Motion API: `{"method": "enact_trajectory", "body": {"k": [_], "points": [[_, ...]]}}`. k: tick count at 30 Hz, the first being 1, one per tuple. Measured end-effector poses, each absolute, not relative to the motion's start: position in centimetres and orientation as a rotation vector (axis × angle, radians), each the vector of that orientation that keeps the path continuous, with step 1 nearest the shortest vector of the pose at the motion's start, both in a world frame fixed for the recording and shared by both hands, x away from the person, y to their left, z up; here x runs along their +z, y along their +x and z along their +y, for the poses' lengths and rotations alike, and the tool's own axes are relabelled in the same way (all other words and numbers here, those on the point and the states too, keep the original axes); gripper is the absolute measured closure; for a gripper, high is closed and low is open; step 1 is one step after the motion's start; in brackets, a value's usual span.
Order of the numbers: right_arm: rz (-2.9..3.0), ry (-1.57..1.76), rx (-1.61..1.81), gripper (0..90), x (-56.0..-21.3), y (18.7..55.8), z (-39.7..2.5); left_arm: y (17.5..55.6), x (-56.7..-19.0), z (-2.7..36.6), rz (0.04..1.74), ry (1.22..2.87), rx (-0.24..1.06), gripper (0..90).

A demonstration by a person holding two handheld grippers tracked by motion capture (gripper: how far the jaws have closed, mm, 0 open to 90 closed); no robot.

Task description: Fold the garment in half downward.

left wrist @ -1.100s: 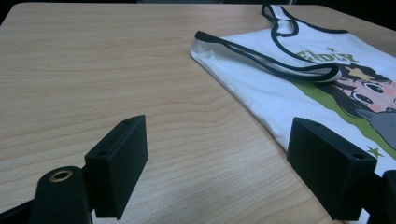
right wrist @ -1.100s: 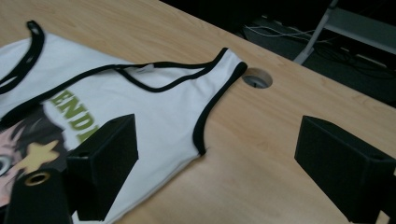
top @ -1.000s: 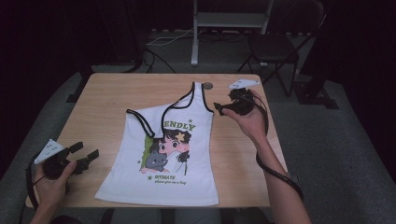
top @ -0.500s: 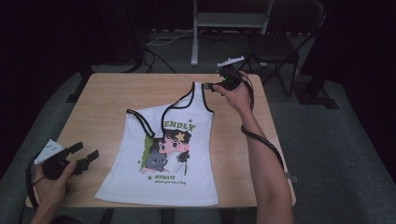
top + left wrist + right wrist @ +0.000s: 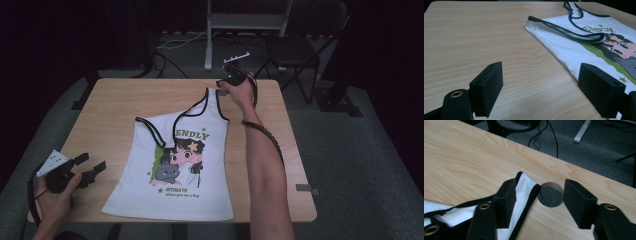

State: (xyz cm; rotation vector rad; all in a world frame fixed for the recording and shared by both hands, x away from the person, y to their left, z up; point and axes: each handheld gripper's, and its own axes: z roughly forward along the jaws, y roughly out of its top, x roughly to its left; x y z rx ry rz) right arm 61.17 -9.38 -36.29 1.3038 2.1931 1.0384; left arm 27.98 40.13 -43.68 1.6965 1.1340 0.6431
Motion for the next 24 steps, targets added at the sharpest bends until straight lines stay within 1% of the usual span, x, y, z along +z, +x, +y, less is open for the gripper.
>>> {"method": "enact_trajectory", "body": {"k": [4, 10, 15, 22, 24], "points": [[2.172, 1.332, 1.038, 52.8, -37.2, 62.0, -7.9, 27.9, -43.7, 40.1, 1.131, 1.699, 0.645, 20.1], [2.198, 1.355, 1.026, 57.9, -38.7, 63.1, -6.8, 27.8, -43.7, 40.0, 1.132, 1.699, 0.648, 20.1], [2.208, 1.401, 0.989, 59.9, -40.1, 63.6, -6.8, 27.9, -43.7, 40.1, 1.137, 1.699, 0.64, 20.1], [2.217, 1.422, 0.954, 67.8, -41.2, 64.0, -6.8, 27.8, -43.7, 40.0, 1.132, 1.707, 0.645, 20.1], [2.22, 1.438, 0.955, 67.6, -41.5, 64.1, -6.7, 27.8, -43.7, 40.0, 1.133, 1.704, 0.643, 20.1]]}}
